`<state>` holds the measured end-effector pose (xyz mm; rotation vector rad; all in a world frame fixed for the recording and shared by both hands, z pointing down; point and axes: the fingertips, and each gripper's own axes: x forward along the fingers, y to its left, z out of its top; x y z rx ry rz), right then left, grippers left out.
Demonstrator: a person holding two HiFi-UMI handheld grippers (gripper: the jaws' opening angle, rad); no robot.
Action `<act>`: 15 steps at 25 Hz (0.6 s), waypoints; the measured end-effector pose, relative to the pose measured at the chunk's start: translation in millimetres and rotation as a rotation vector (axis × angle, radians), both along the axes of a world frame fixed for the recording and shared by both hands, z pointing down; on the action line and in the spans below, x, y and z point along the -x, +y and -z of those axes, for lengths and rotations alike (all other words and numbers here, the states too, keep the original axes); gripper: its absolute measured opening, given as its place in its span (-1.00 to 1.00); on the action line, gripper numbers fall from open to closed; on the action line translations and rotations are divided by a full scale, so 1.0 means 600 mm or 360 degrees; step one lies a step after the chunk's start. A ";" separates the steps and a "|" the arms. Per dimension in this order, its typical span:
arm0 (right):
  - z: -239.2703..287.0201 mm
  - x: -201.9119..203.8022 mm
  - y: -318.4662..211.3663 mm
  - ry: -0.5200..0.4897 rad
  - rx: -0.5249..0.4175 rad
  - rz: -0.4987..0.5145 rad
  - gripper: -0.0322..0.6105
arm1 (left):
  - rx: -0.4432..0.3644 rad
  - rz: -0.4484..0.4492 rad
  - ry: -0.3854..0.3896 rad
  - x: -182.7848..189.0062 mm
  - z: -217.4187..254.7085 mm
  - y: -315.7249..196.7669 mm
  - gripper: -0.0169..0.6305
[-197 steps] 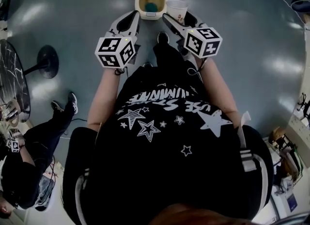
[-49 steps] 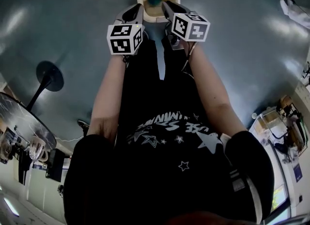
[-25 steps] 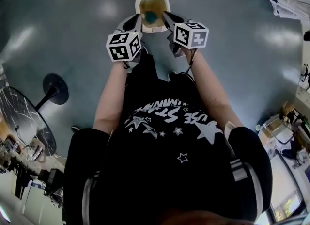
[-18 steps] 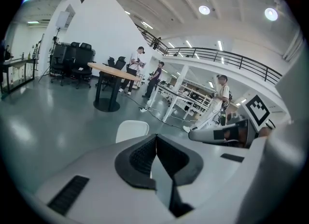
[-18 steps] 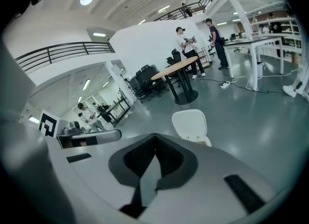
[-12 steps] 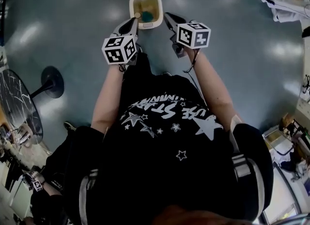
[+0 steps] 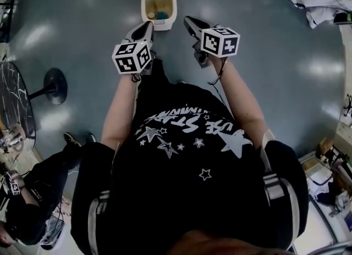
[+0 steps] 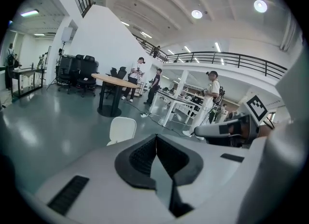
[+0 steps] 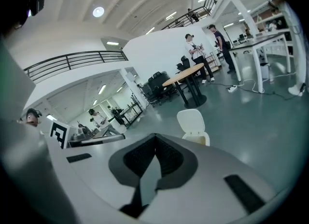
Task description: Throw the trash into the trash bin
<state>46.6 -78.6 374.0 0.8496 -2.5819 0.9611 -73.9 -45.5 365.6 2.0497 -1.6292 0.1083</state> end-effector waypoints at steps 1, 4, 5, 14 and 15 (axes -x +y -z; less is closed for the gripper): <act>0.008 -0.007 0.012 -0.0019 -0.0007 0.0017 -0.88 | -0.0008 0.0003 -0.0003 -0.010 0.004 0.011 -0.91; 0.011 -0.023 0.047 -0.0019 -0.0045 0.0092 -0.88 | -0.0031 0.0029 0.0002 -0.034 0.014 0.043 -0.91; 0.012 -0.026 0.056 -0.0012 -0.0062 0.0111 -0.88 | -0.0040 0.0039 0.0000 -0.040 0.016 0.052 -0.91; 0.064 -0.063 0.144 -0.0157 -0.0115 0.0194 -0.88 | -0.0132 0.0112 -0.0010 -0.101 0.060 0.144 -0.91; 0.067 -0.068 0.150 -0.0161 -0.0122 0.0199 -0.88 | -0.0140 0.0117 -0.0008 -0.107 0.064 0.153 -0.91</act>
